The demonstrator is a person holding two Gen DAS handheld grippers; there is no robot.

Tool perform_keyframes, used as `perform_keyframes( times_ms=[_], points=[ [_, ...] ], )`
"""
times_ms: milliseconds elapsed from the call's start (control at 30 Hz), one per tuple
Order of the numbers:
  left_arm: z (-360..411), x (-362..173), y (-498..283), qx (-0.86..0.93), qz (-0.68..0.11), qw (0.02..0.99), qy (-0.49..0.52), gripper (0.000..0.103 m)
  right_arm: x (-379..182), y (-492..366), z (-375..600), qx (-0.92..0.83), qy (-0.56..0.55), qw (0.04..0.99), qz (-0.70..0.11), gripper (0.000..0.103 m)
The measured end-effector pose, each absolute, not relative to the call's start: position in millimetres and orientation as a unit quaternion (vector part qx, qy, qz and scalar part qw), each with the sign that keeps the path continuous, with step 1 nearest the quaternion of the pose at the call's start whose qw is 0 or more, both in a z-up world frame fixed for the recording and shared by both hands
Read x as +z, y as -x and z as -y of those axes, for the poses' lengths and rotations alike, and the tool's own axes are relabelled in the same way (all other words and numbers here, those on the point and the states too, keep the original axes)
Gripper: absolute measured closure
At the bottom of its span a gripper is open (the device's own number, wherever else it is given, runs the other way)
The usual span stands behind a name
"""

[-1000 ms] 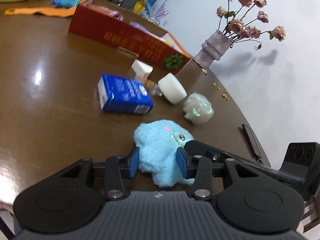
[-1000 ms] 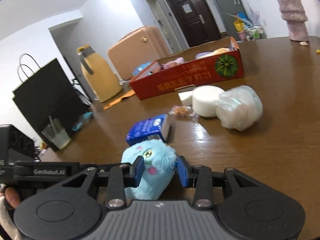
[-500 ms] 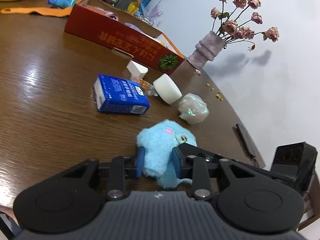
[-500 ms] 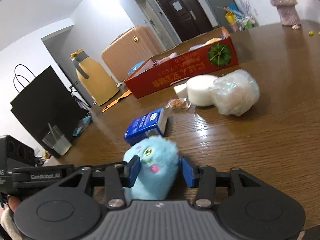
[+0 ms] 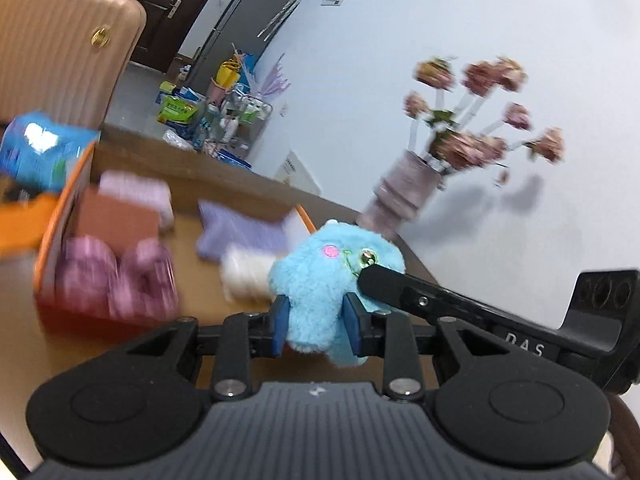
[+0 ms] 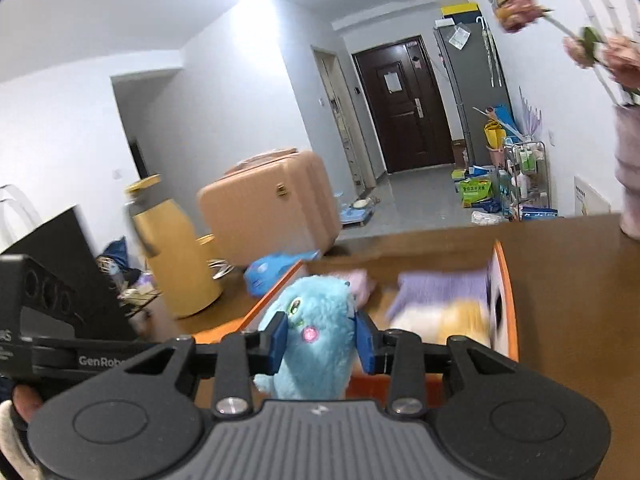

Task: Organize soft objects
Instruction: 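Carry the blue plush toy with both grippers into the box and open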

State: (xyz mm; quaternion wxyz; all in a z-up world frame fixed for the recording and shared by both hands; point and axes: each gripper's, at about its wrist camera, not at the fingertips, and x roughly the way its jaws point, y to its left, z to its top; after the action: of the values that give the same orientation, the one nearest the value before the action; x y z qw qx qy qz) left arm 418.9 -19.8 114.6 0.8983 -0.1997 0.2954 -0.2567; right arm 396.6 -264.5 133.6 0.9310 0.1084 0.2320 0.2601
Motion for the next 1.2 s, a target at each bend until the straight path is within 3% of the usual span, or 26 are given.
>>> perform_keyframes(
  times_ms=[133, 267, 433, 533, 667, 833, 933, 1033, 1200],
  points=[
    [9.2, 98.0, -513.9, -0.237, -0.341, 0.889, 0.193, 0.075, 134.6, -496.8, 240.1, 0.250, -0.092, 0.923, -0.279, 0.068],
    [-1.6, 66.4, -576.5, -0.197, -0.392, 0.881, 0.180, 0.082, 104.3, -592.0, 210.4, 0.233, -0.077, 0.904, -0.351, 0.069],
    [-0.7, 52.3, -582.2, -0.185, -0.374, 0.898, 0.138, 0.081, 48.7, -655.9, 184.1, 0.212, -0.057, 0.879, -0.422, 0.069],
    [-8.3, 52.7, -576.3, -0.188, -0.361, 0.903, 0.140, 0.081, 34.3, -673.7, 201.7, 0.248, -0.148, 0.842, -0.456, 0.069],
    [-4.6, 57.8, -571.0, -0.184, -0.348, 0.912, 0.117, 0.080, 21.3, -679.9, 215.5, 0.260, -0.203, 0.819, -0.469, 0.068],
    [-7.2, 76.2, -557.8, -0.166, -0.349, 0.916, 0.106, 0.078, 44.4, -656.0, 195.2, 0.247, -0.099, 0.856, -0.443, 0.058],
    [-15.8, 101.8, -536.9, -0.156, -0.331, 0.926, 0.097, 0.069, 72.0, -633.3, 204.6, 0.236, -0.073, 0.874, -0.418, 0.056],
    [-25.1, 124.7, -507.6, -0.126, -0.319, 0.937, 0.074, 0.067, 105.7, -604.5, 226.5, 0.221, -0.068, 0.888, -0.397, 0.055],
    [-33.7, 147.9, -436.4, -0.089, -0.283, 0.955, 0.029, 0.051, 159.3, -527.7, 273.0, 0.183, -0.021, 0.925, -0.332, 0.044]
  ],
)
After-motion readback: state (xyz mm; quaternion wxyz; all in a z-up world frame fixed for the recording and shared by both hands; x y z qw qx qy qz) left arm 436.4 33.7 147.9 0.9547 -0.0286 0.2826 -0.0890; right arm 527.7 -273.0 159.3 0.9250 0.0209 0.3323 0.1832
